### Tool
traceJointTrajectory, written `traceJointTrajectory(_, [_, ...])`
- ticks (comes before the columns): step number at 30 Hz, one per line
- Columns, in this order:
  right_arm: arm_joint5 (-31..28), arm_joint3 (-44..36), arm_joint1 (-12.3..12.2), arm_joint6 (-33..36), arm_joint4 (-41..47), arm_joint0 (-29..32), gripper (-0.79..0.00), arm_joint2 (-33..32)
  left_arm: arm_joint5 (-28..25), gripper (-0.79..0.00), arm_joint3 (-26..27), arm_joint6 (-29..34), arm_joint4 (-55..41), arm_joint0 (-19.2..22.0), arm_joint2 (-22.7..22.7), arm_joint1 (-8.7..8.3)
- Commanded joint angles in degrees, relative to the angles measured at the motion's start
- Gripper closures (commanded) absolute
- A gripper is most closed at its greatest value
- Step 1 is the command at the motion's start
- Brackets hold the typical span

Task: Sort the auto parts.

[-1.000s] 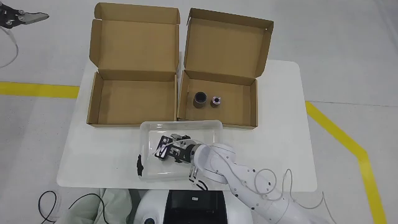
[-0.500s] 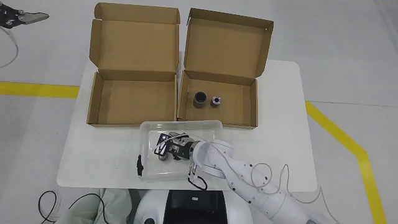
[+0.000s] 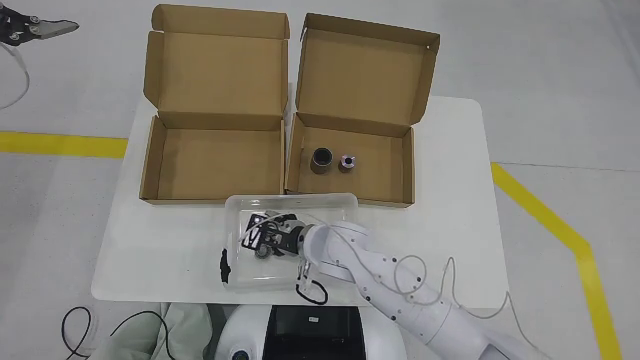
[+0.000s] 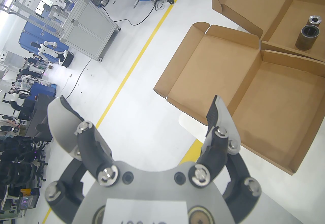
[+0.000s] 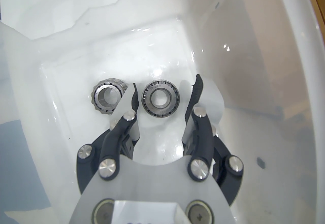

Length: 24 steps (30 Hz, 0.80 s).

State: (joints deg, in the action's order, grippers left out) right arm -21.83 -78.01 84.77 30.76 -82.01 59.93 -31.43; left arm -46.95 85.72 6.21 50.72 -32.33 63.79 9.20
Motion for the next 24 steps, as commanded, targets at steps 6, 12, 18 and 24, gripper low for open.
traceJointTrajectory(6, [0.6, 0.1, 0.5, 0.3, -1.1, -0.3, 0.0, 0.3, 0.0, -0.785, 0.0, 0.0, 0.0, 0.0, 0.0, 0.0])
traceJointTrajectory(12, [2.5, -3.1, 0.2, 0.1, -4.4, 0.8, 0.0, -0.1, 0.0, -0.785, 0.0, 0.0, 0.0, 0.0, 0.0, 0.0])
traceJointTrajectory(18, [1.9, -6.9, -0.5, -2.8, -6.2, 2.8, 0.0, -1.4, 0.0, -0.785, 0.0, 0.0, 0.0, 0.0, 0.0, 0.0])
traceJointTrajectory(24, [-0.4, -8.2, -1.4, -10.0, -5.5, 4.9, 0.0, -3.5, 0.0, -0.785, 0.0, 0.0, 0.0, 0.0, 0.0, 0.0])
